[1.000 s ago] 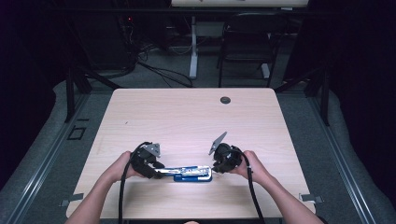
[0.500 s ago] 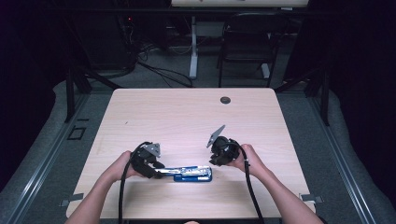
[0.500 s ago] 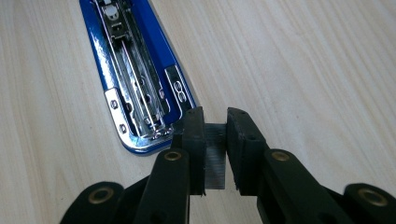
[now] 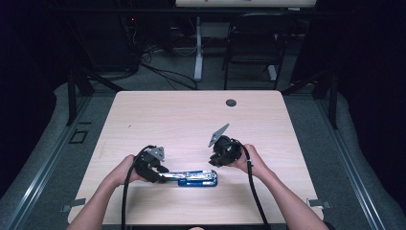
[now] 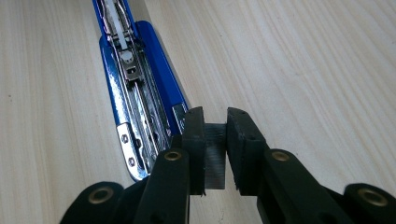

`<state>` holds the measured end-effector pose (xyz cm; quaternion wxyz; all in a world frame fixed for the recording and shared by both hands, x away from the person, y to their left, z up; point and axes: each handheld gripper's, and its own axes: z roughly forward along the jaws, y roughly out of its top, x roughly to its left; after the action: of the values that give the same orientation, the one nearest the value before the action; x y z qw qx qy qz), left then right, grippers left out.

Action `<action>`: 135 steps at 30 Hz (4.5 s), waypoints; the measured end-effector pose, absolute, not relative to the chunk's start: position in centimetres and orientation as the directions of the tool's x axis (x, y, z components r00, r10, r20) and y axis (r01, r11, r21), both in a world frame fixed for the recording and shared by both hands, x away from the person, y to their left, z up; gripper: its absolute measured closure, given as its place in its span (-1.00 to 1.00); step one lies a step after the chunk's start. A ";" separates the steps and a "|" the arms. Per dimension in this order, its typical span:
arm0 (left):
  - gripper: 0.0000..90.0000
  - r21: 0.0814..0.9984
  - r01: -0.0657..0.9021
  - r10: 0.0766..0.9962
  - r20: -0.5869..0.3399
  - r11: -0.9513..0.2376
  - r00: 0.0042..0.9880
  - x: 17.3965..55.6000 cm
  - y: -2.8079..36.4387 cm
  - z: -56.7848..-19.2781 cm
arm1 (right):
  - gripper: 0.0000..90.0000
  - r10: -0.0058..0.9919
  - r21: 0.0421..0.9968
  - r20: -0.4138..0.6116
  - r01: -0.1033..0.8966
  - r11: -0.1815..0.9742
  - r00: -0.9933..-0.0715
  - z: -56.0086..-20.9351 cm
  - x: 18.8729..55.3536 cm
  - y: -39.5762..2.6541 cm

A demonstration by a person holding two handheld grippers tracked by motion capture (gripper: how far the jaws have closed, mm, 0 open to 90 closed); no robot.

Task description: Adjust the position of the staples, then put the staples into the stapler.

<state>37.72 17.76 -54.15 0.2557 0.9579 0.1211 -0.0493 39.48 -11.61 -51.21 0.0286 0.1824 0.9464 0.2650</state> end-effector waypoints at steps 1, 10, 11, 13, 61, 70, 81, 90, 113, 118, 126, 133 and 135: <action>0.33 0.474 0.255 0.206 -0.154 -0.842 0.966 37.7 17.8 -54.1 | 0.74 0.360 0.510 0.041 0.330 0.794 -0.932 -51.2 39.5 -11.6; 0.33 0.476 0.254 0.205 -0.153 -0.842 0.967 37.7 17.7 -54.1 | 0.74 0.356 0.518 0.035 0.321 0.792 -0.934 -51.0 39.3 -11.4; 0.33 0.477 0.255 0.206 -0.154 -0.841 0.966 37.7 17.7 -54.1 | 0.74 0.356 0.518 0.035 0.321 0.793 -0.934 -51.0 39.3 -11.4; 0.33 0.477 0.255 0.206 -0.154 -0.841 0.966 37.7 17.7 -54.1 | 0.74 0.354 0.531 0.025 0.312 0.788 -0.935 -50.9 39.2 -11.3; 0.33 0.477 0.249 0.199 -0.154 -0.843 0.968 37.8 17.7 -54.1 | 0.74 0.209 0.573 0.072 0.212 0.791 -0.975 -51.6 37.7 -9.9; 0.33 0.476 0.250 0.200 -0.154 -0.843 0.968 37.8 17.7 -54.1 | 0.74 0.182 0.583 0.077 0.192 0.789 -0.980 -51.8 37.8 -10.3; 0.33 0.476 0.251 0.199 -0.157 -0.843 0.967 37.8 17.7 -54.2 | 0.73 0.154 0.587 0.091 0.178 0.790 -0.984 -51.9 38.0 -10.8; 0.33 0.469 0.249 0.201 -0.152 -0.848 0.968 37.8 17.7 -54.1 | 0.68 0.131 0.529 0.041 0.132 0.838 -0.991 -52.9 37.3 -9.7; 0.33 0.477 0.258 0.211 -0.151 -0.840 0.966 37.7 17.8 -53.9 | 0.24 0.284 0.525 0.081 0.283 0.803 -0.956 -52.2 38.0 -10.2; 0.34 0.489 0.266 0.215 -0.160 -0.831 0.964 37.7 17.9 -53.8 | 0.00 0.395 0.512 0.108 0.392 0.764 -0.912 -52.0 38.1 -10.3; 0.33 0.475 0.285 0.237 -0.159 -0.833 0.958 37.6 17.8 -53.8 | -0.28 0.525 0.492 0.121 0.510 0.706 -0.843 -51.6 37.4 -10.9; 0.28 0.470 0.309 0.258 -0.170 -0.827 0.951 37.7 18.1 -53.9 | -0.28 0.556 0.486 0.127 0.540 0.687 -0.822 -51.3 37.1 -11.7; 0.26 0.469 0.312 0.261 -0.172 -0.827 0.950 37.6 18.1 -54.0 | -0.28 0.566 0.487 0.120 0.545 0.682 -0.815 -51.4 37.0 -11.9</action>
<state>37.63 18.13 -53.99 0.2534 0.9543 0.1502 -0.0501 37.03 -11.86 -51.36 0.0200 0.3031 0.9169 0.2589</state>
